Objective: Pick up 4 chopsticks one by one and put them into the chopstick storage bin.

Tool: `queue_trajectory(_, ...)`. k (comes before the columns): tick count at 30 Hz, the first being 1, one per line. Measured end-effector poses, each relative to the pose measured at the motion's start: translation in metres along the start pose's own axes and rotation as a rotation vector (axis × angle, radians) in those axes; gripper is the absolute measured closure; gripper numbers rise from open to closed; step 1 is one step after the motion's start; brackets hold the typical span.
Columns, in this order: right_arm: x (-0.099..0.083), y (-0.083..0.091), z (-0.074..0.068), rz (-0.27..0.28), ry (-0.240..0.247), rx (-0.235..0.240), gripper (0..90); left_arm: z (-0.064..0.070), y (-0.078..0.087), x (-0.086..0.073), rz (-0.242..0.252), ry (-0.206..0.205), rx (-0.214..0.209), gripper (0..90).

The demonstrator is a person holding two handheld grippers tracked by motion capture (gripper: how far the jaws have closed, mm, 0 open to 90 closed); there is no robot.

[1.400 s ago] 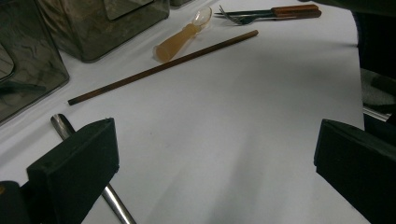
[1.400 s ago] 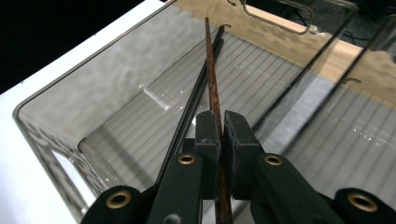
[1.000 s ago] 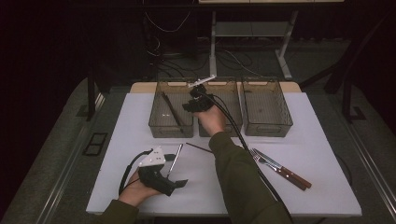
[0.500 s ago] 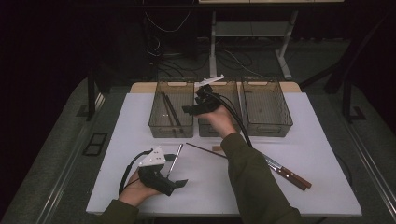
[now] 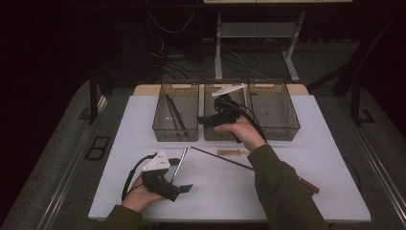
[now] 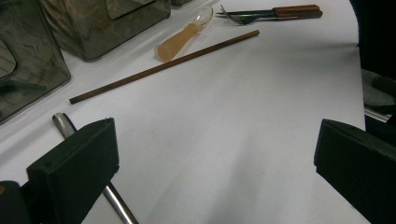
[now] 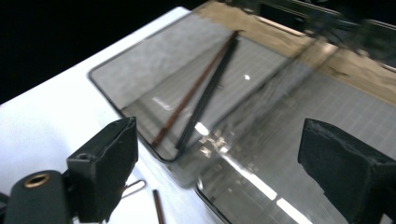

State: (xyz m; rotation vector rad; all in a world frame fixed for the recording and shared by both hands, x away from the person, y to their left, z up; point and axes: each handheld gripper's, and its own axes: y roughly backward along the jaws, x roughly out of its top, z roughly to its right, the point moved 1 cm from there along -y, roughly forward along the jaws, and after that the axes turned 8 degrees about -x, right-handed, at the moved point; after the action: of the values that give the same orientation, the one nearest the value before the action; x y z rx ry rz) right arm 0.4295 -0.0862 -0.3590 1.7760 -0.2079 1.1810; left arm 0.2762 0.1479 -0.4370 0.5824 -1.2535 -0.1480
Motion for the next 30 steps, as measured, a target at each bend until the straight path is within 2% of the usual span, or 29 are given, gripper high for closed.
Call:
queue_trajectory(2,-0.005,0.005,0.002,-0.001,-0.003,-0.049,15.2,0.000,0.000,0.000,0.003,0.004,0.000,0.0)
queue_trajectory(4,-0.010,0.011,0.005,0.002,0.020,-0.062,15.3,0.000,0.000,0.000,0.002,0.000,0.003,0.0)
queue_trajectory(6,-0.015,0.017,0.008,-0.005,0.044,-0.039,15.3,0.001,0.000,0.000,-0.002,0.005,0.002,0.0)
queue_trajectory(8,-0.019,0.023,0.010,-0.023,0.104,-0.018,15.3,0.001,0.000,0.000,-0.003,0.004,0.002,0.0)
queue_trajectory(10,-0.024,0.030,0.010,-0.034,0.127,-0.034,15.3,0.000,0.000,0.000,-0.003,0.005,0.003,0.0)
queue_trajectory(12,-0.029,0.037,0.010,-0.050,0.130,-0.009,15.3,0.001,0.000,0.000,0.002,0.005,0.004,0.0)
queue_trajectory(14,-0.035,0.044,0.010,-0.051,0.135,-0.011,16.4,0.001,-0.001,0.000,0.002,0.004,0.003,0.0)
queue_trajectory(18,-0.047,0.060,0.012,-0.050,0.153,0.059,16.5,0.001,-0.001,0.000,-0.004,0.001,0.005,0.0)
queue_trajectory(20,-0.052,0.068,0.011,-0.036,0.153,0.059,16.5,0.001,-0.001,0.000,-0.005,-0.001,0.007,0.0)
queue_trajectory(22,-0.057,0.073,0.013,-0.056,0.163,0.069,17.0,0.000,-0.001,0.000,-0.004,-0.003,0.008,0.0)
queue_trajectory(24,-0.062,0.078,0.014,-0.062,0.162,0.075,28.6,0.001,-0.001,0.000,-0.006,-0.003,0.009,0.0)
queue_trajectory(25,-0.064,0.080,0.015,-0.073,0.161,0.098,32.7,0.001,-0.001,0.000,-0.006,-0.004,0.009,0.0)
queue_trajectory(26,-0.067,0.082,0.017,-0.082,0.159,0.114,33.8,0.001,-0.001,0.000,-0.007,-0.004,0.009,0.0)
queue_trajectory(30,-0.077,0.090,0.021,-0.077,0.160,0.116,35.2,0.001,-0.002,0.000,-0.010,-0.005,0.011,0.0)
